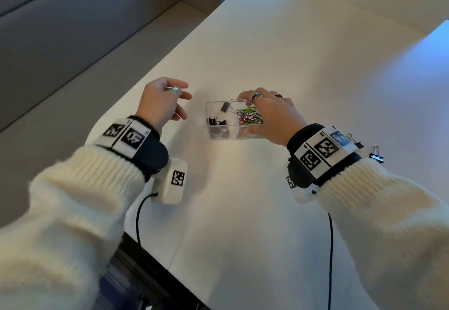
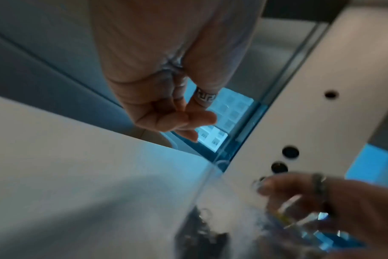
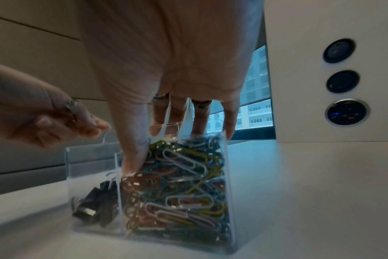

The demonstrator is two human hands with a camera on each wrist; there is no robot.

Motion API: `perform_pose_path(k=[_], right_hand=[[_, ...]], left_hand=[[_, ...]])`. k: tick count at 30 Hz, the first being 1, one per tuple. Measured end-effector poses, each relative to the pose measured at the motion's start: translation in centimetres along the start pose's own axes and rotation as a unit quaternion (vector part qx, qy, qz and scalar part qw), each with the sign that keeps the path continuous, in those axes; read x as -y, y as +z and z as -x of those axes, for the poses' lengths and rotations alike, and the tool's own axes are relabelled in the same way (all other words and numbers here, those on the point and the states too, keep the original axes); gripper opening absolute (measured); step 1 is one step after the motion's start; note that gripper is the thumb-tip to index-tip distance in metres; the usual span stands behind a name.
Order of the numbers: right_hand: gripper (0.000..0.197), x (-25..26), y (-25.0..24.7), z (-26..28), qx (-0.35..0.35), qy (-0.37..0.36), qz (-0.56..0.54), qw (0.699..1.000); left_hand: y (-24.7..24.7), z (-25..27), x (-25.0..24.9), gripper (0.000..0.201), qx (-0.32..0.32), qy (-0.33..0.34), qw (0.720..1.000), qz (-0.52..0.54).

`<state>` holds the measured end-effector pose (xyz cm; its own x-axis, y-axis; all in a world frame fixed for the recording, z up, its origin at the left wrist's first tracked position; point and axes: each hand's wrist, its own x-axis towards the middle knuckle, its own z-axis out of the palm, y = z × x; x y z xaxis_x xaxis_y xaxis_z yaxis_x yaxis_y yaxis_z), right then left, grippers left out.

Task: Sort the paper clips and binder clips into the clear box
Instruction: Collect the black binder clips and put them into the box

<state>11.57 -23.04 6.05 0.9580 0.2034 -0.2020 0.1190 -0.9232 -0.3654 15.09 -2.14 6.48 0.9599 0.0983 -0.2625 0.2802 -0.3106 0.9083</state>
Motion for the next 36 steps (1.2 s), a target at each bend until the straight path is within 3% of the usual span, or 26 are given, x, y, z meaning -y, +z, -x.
perform_pose_path(k=[3, 7, 10, 14, 17, 21, 25, 27, 30, 33, 36], right_hand=[[0.055, -0.9, -0.7, 0.5, 0.018, 0.019, 0.0, 1.0], [0.053, -1.7, -1.4, 1.2, 0.028, 0.031, 0.01, 0.999], [0.053, -1.9, -1.5, 1.5, 0.024, 0.033, 0.018, 0.999], [0.054, -2.2, -1.4, 1.7, 0.017, 0.032, 0.01, 0.999], [0.056, -2.5, -1.2, 1.7, 0.009, 0.032, 0.004, 0.999], [0.058, -2.6, -1.1, 1.8, 0.003, 0.028, -0.006, 1.0], [0.059, -2.8, -1.1, 2.0, -0.001, 0.027, -0.015, 1.0], [0.06, -2.8, -1.0, 2.0, 0.0, 0.027, -0.023, 0.999], [0.06, -2.9, -0.9, 2.0, -0.002, 0.028, -0.033, 0.999], [0.059, -2.8, -1.0, 2.2, -0.009, 0.025, -0.035, 0.999], [0.06, -2.7, -0.8, 2.4, -0.023, 0.015, -0.029, 0.999]], left_hand=[[2.0, -2.3, 0.1, 0.02, 0.071, 0.043, 0.986, -0.148], [5.1, -3.3, 0.5, 0.043, 0.174, 0.103, 0.917, -0.343], [7.0, -4.0, 1.0, 0.059, 0.211, 0.127, 0.883, -0.4], [8.1, -4.8, 2.0, 0.038, 0.21, 0.164, 0.845, -0.464], [8.0, -4.6, 2.3, 0.023, 0.188, 0.176, 0.856, -0.448], [7.0, -3.9, 2.4, 0.03, 0.165, 0.146, 0.895, -0.388], [5.1, -2.4, 1.2, 0.034, 0.05, 0.13, 0.972, -0.192], [4.5, -1.0, 0.4, 0.03, 0.024, 0.13, 0.988, -0.081], [5.0, 1.7, -0.2, 0.03, 0.051, 0.19, 0.977, -0.079], [6.3, 3.8, 0.1, 0.032, 0.1, 0.256, 0.944, -0.181], [7.2, 4.5, 0.7, 0.032, 0.098, 0.278, 0.921, -0.254]])
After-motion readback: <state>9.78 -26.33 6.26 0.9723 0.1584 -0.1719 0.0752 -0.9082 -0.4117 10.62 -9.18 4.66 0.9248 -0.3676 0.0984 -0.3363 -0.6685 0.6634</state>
